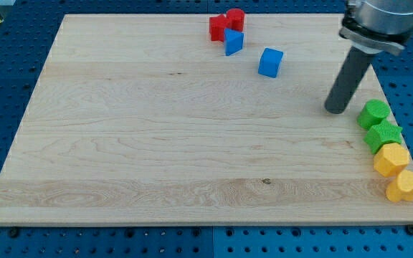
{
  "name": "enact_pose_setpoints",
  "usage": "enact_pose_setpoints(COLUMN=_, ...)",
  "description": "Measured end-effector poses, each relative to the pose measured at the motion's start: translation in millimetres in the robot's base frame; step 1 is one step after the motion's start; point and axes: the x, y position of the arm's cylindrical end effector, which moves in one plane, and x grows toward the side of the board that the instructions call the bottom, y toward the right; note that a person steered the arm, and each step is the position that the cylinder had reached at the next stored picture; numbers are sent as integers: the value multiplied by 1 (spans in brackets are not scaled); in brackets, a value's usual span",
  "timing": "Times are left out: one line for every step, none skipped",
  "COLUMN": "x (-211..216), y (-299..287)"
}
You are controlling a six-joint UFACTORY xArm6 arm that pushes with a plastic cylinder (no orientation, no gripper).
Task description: Push the blue cube slightly towards the top of the board
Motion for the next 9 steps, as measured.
enact_pose_setpoints(x=-7, y=-41)
enact_pose_setpoints(x=-19, y=-72)
enact_pose_setpoints(x=-47, y=-101)
enact_pose_setpoints(x=-52, y=-104)
enact_pose_setpoints(x=-57, y=-104)
enact_pose_setpoints(x=-59, y=-104)
enact_pose_setpoints(x=-64, y=-104)
enact_pose_setpoints(x=-75, y=-104)
enact_pose_setpoints(x=-88, y=-104)
